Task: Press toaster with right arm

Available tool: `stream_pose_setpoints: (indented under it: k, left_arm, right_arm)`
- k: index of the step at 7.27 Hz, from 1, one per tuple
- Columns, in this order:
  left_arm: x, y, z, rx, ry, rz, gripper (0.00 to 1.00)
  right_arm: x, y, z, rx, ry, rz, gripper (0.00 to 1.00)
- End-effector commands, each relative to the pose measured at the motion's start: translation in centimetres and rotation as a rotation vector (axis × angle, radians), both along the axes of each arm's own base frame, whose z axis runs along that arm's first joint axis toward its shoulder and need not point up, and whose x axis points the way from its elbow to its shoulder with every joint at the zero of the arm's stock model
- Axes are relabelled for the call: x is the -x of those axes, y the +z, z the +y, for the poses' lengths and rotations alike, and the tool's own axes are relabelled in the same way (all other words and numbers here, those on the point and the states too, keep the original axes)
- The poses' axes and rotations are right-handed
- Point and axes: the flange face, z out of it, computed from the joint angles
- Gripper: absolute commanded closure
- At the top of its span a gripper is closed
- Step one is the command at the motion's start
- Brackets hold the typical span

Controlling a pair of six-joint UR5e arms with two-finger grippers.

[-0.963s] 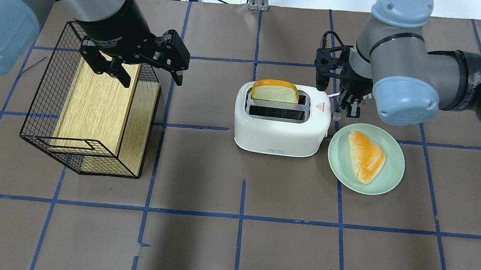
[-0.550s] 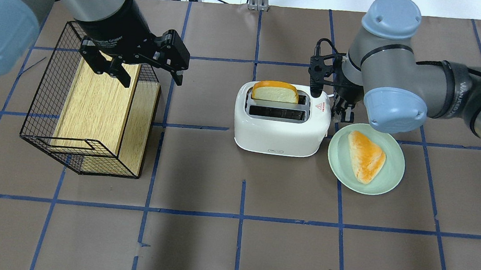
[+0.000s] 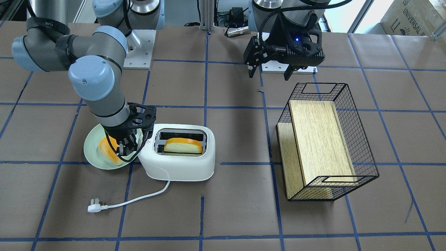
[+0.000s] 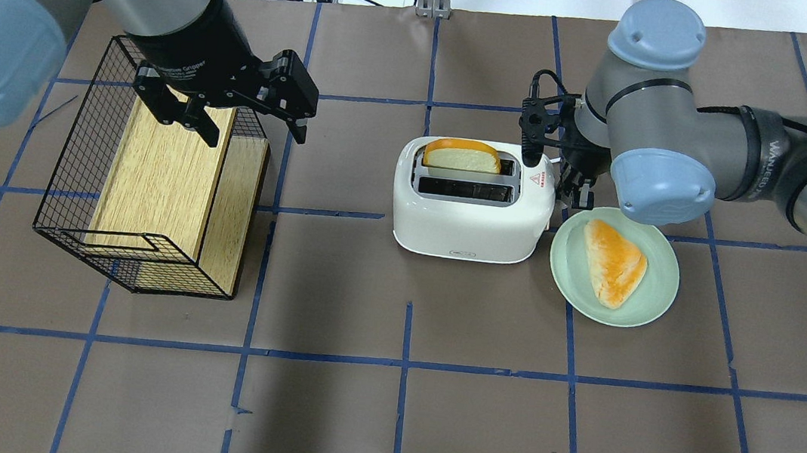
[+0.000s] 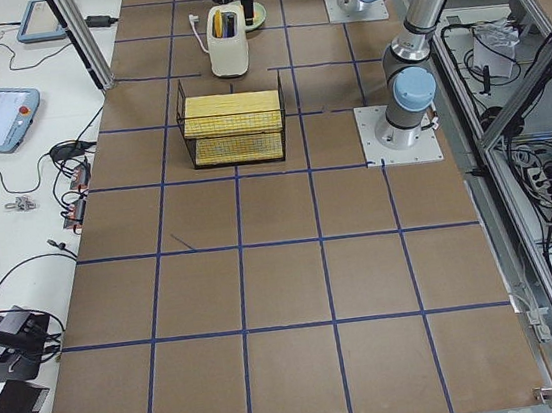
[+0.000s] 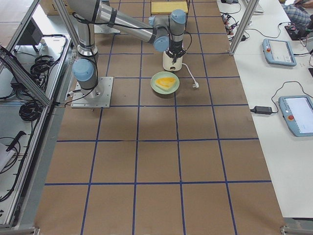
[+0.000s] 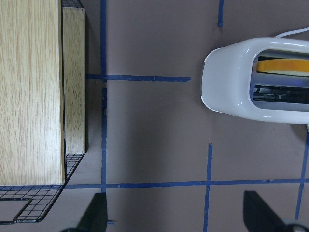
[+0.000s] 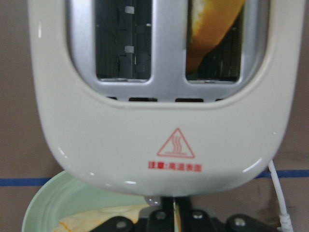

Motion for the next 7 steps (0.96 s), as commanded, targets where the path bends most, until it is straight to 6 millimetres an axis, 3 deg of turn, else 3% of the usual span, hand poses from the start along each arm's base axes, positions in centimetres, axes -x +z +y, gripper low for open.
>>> stream_pose_setpoints:
  k: [1, 3, 7]
  left_arm:
    - [0.0, 0.0, 0.0, 0.000, 0.000, 0.000, 0.00]
    - [0.0, 0.0, 0.0, 0.000, 0.000, 0.000, 0.00]
    - [0.0, 0.0, 0.0, 0.000, 0.000, 0.000, 0.00]
  right_arm:
    - [0.0, -0.7, 0.3, -0.002, -0.004, -0.001, 0.83]
    - [0.1, -2.1, 0.9, 0.007, -0.004, -0.002, 0.83]
    - [0.1, -2.3, 0.8, 0.013, -0.008, -0.002, 0.83]
